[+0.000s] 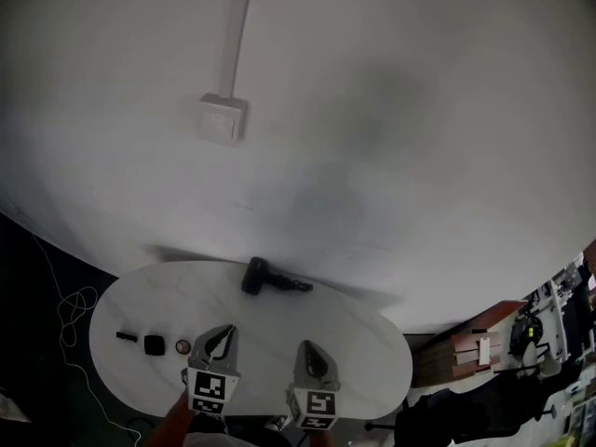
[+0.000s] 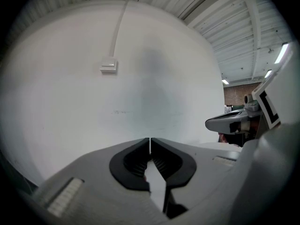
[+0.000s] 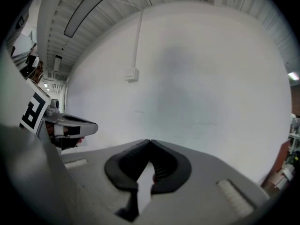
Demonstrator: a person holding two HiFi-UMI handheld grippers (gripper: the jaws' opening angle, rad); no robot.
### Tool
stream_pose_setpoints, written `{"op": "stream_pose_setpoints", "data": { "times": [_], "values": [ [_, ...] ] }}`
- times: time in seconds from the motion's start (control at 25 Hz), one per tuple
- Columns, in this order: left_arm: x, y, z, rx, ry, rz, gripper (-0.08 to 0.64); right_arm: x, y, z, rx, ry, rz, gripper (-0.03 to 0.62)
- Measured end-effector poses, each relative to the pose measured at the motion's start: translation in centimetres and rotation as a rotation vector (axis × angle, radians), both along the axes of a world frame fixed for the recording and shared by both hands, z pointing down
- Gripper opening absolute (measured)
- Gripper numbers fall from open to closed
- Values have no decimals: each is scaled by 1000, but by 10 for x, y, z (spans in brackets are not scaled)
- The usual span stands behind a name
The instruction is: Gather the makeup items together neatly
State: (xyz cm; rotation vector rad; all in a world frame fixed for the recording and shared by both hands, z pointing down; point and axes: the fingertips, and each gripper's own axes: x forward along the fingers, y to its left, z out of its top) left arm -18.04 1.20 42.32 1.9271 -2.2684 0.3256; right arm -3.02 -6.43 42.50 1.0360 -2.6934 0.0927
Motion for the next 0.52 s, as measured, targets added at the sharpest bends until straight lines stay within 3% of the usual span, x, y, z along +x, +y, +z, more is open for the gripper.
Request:
{"op": "stream_pose_setpoints", "data": {
  "times": [0.52],
  "values": [
    [-3,-9,4,-11,-5,6,18,-6,-7,5,-14,1,-7,5]
  ]
}}
